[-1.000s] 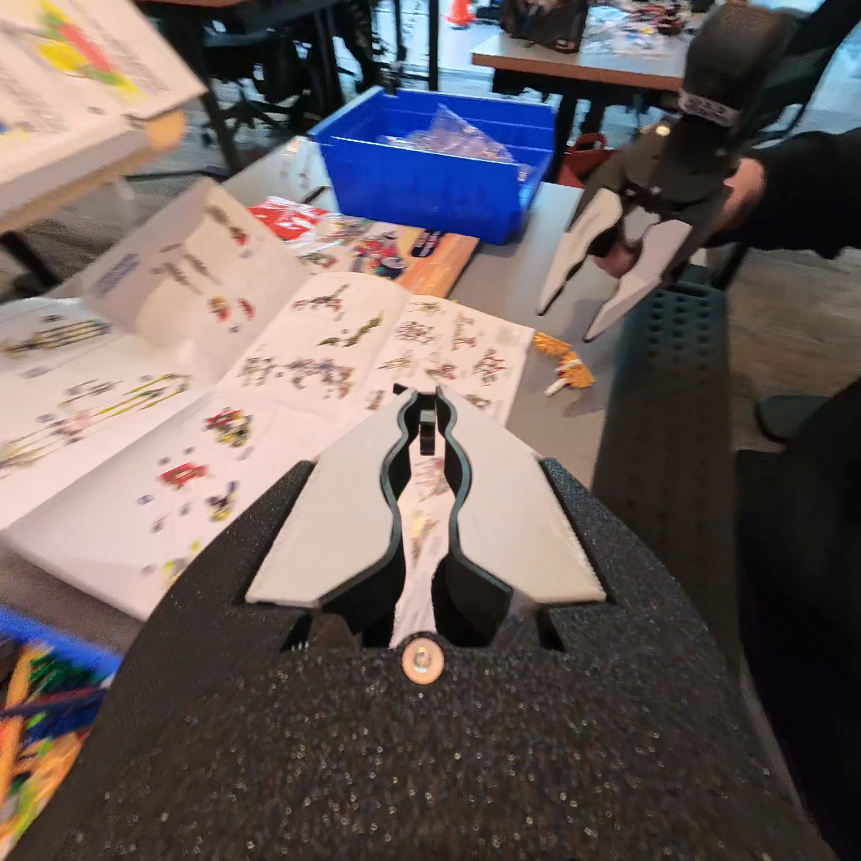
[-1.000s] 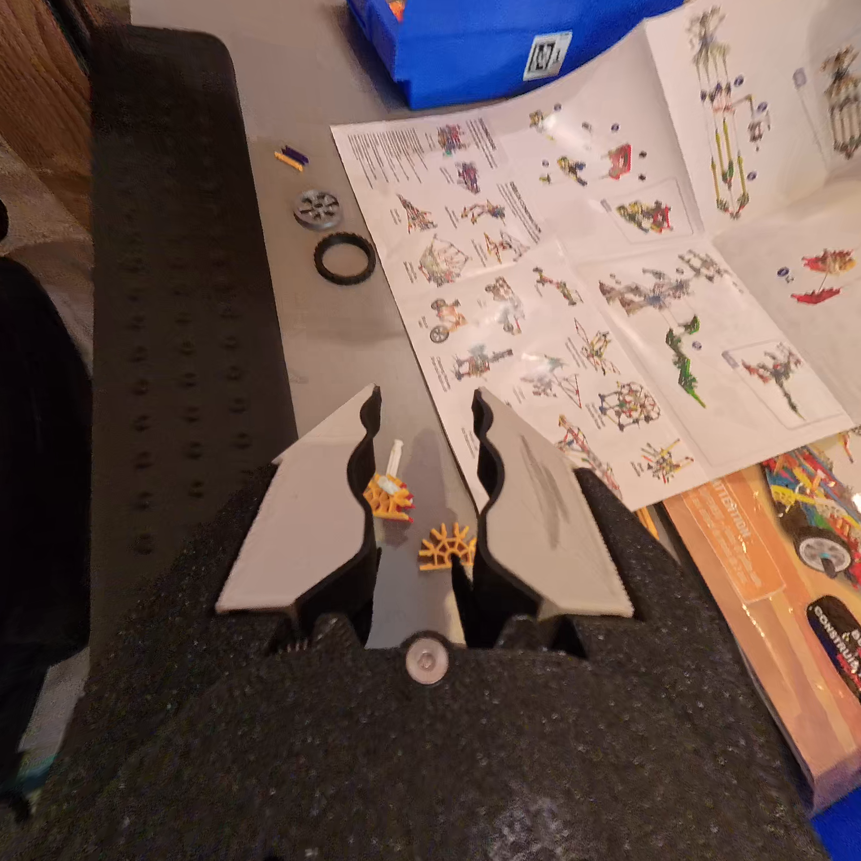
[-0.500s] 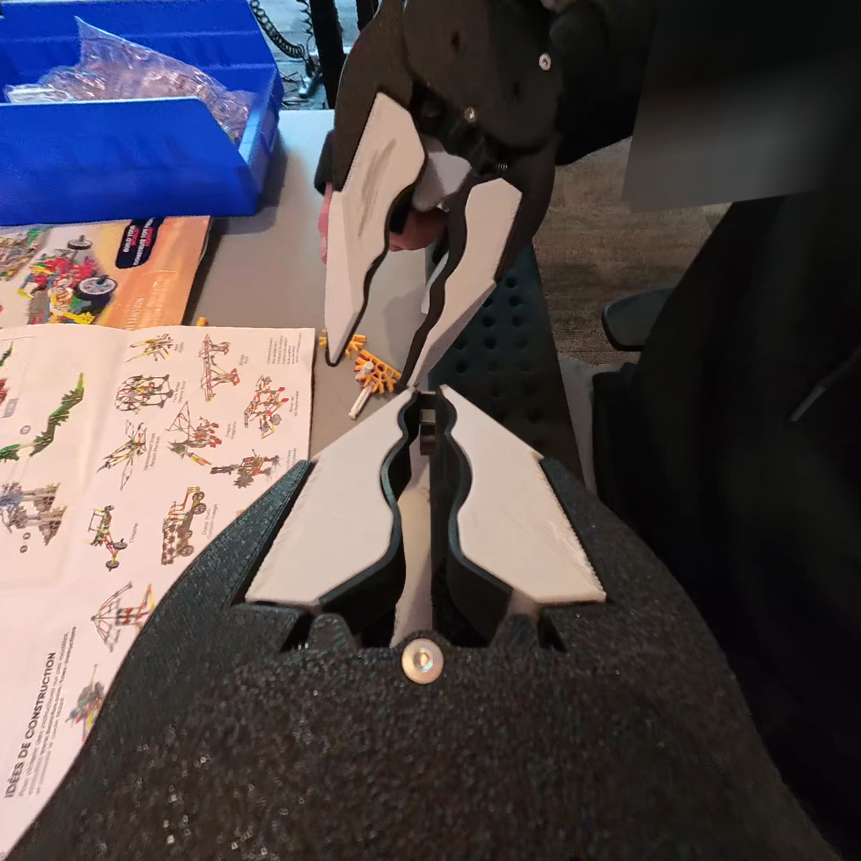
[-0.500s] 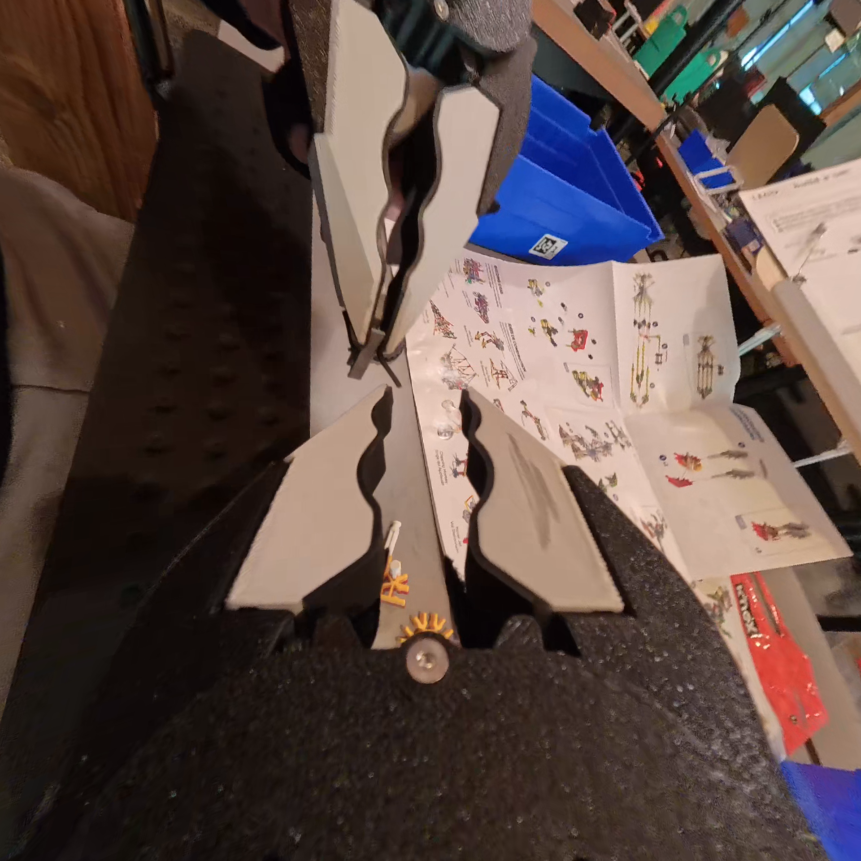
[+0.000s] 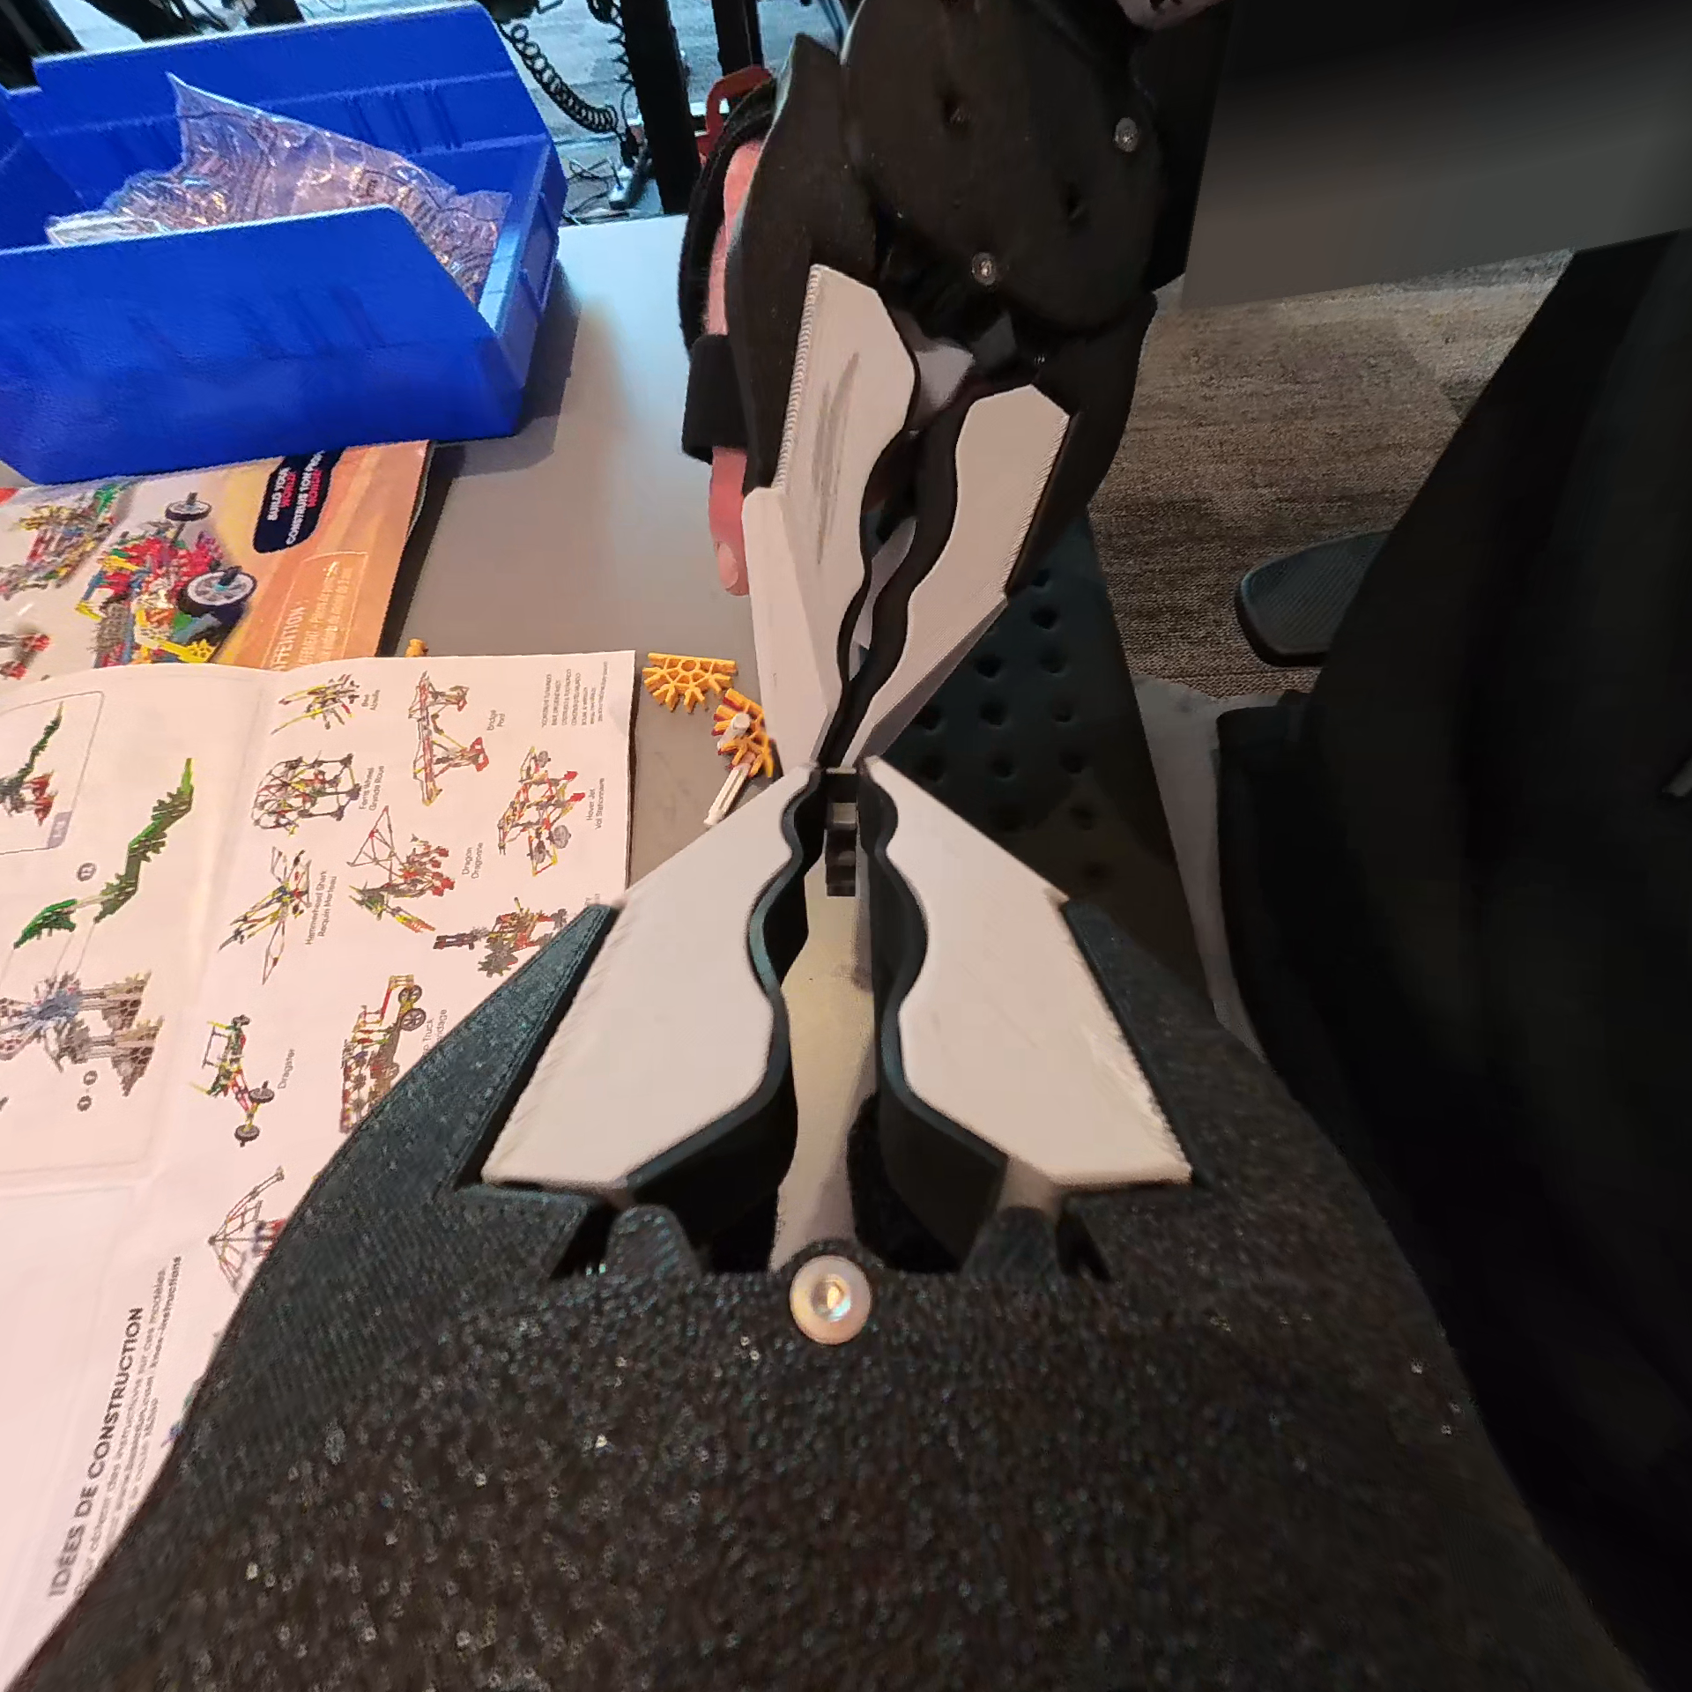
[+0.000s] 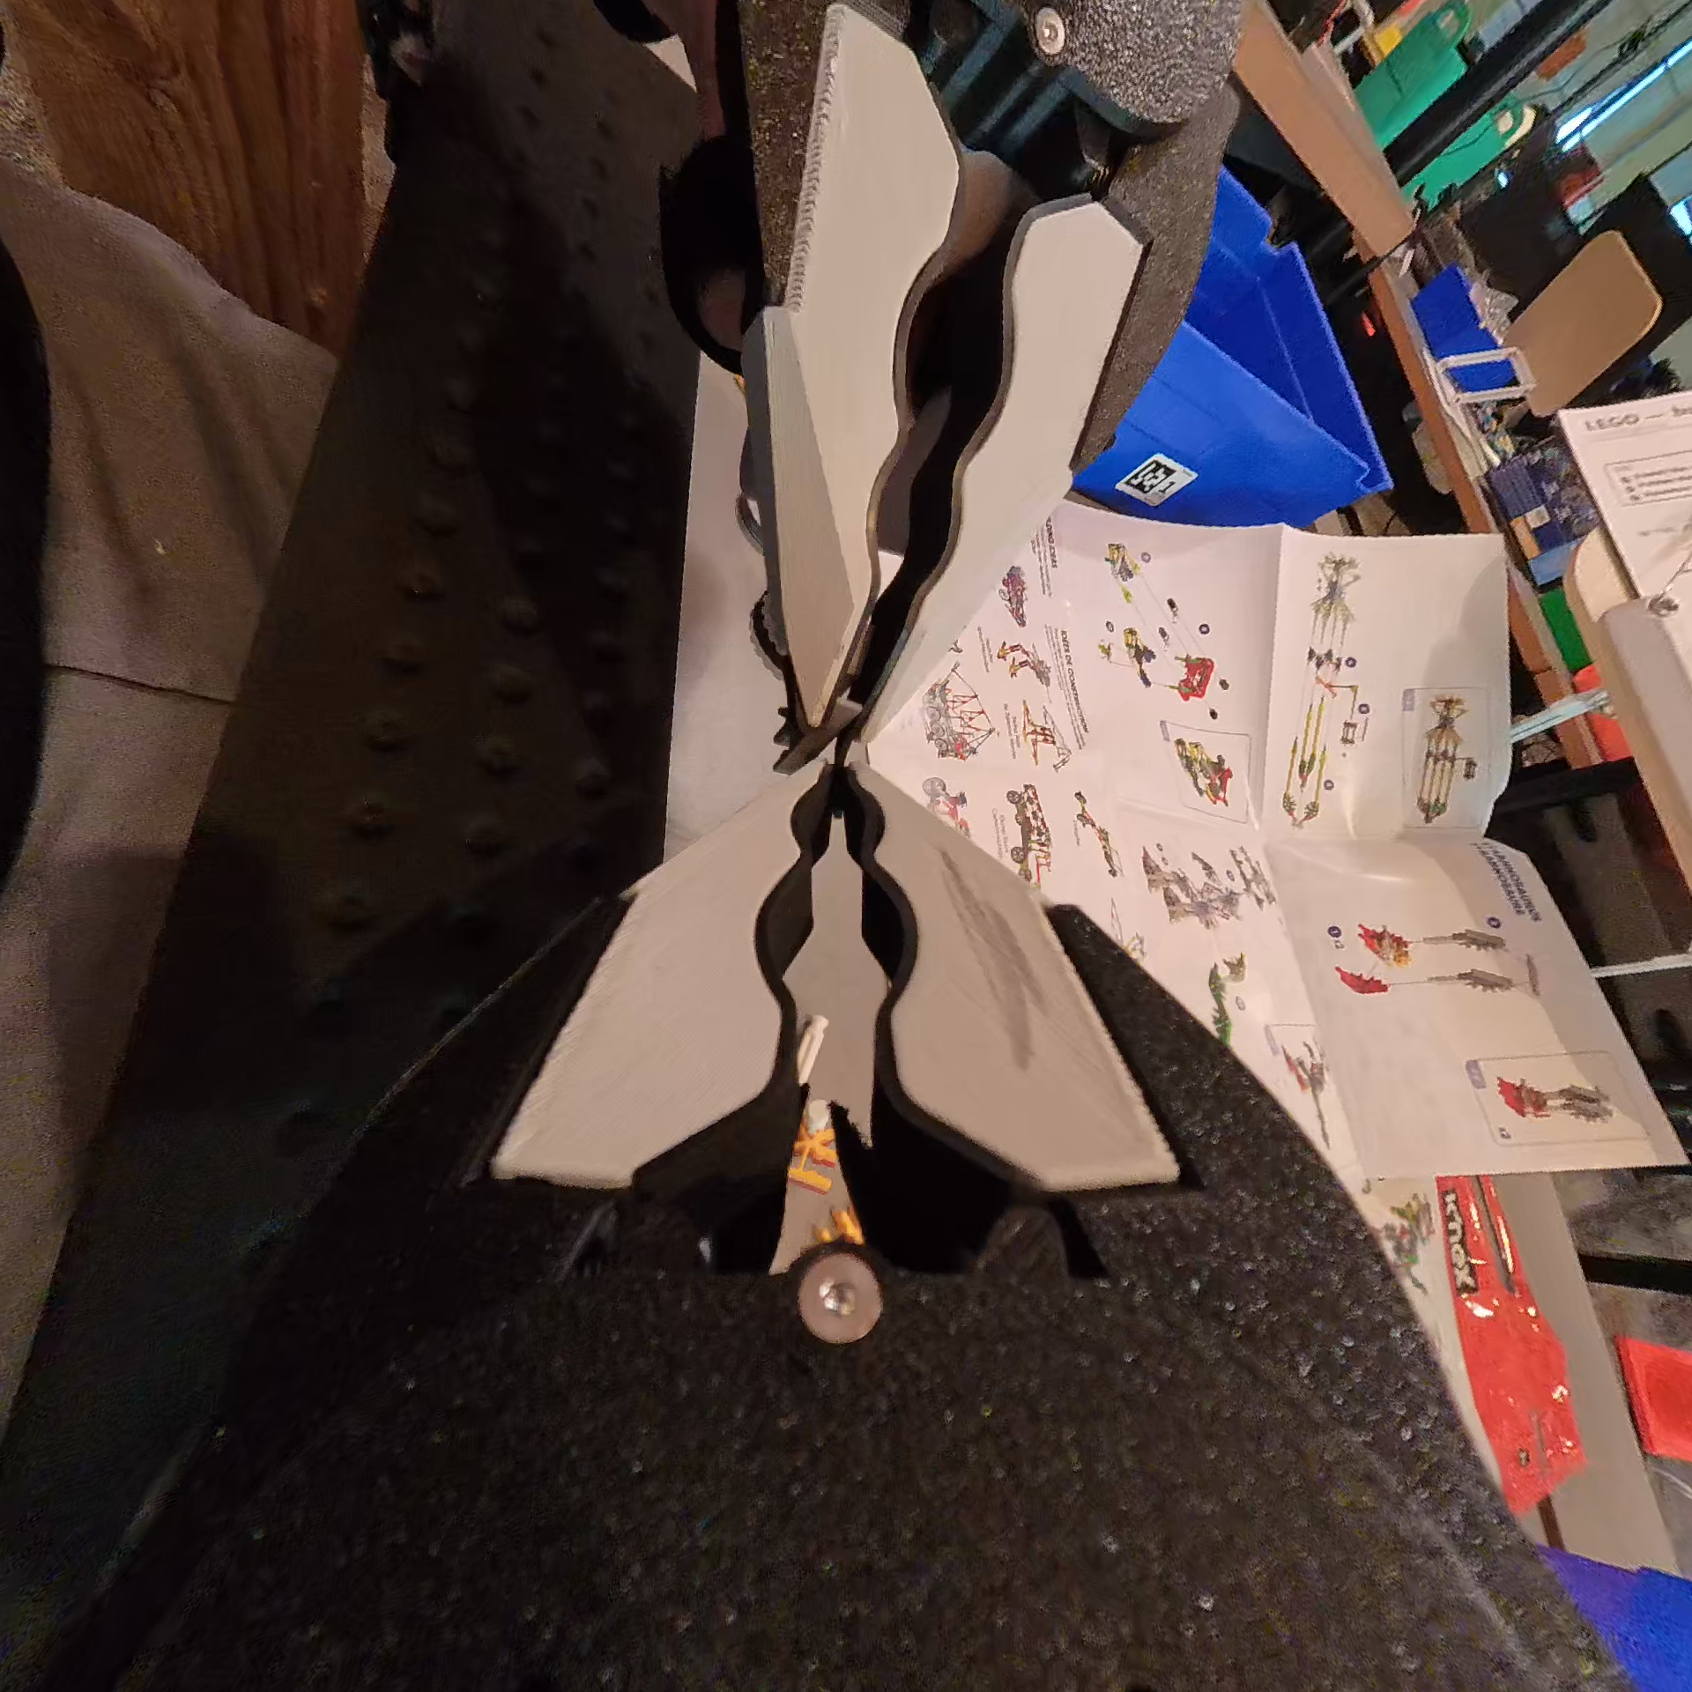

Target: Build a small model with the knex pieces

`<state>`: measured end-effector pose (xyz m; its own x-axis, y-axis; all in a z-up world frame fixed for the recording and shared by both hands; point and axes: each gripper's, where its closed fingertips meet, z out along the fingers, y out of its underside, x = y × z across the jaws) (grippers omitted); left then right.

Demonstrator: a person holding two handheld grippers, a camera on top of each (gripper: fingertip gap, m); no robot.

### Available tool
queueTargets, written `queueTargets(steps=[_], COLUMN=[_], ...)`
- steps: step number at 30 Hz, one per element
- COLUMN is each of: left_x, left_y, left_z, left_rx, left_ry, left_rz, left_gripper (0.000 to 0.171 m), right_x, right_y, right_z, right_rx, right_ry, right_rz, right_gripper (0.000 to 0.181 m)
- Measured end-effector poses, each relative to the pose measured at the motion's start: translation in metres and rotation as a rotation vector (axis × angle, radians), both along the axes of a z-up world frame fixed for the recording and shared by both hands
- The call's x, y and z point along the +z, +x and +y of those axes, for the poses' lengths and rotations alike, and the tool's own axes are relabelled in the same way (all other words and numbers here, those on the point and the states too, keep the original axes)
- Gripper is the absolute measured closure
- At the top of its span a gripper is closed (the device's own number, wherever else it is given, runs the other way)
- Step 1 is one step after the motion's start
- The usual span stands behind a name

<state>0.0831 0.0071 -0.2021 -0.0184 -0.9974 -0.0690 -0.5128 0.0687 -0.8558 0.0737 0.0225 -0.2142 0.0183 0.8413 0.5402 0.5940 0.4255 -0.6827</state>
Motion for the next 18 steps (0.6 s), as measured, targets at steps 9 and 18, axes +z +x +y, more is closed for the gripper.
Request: queueTargets(steps=[9, 18], left_x=[-0.006, -0.008], left_y=[-0.002, 0.003], left_z=[0.013, 0.005], left_rx=[0.043, -0.001], left_ry=[-0.022, 0.102], left_rz=[-0.025, -0.018], left_gripper=[0.166, 0.166], right_x=[-0.003, -0.004], right_y=[0.002, 0.002], right_z=[0.014, 0.013], right_rx=[-0.082, -0.07], right_ry=[-0.095, -0.132], right_rz=[0.037, 0.029], right_gripper=[0.18, 0.181])
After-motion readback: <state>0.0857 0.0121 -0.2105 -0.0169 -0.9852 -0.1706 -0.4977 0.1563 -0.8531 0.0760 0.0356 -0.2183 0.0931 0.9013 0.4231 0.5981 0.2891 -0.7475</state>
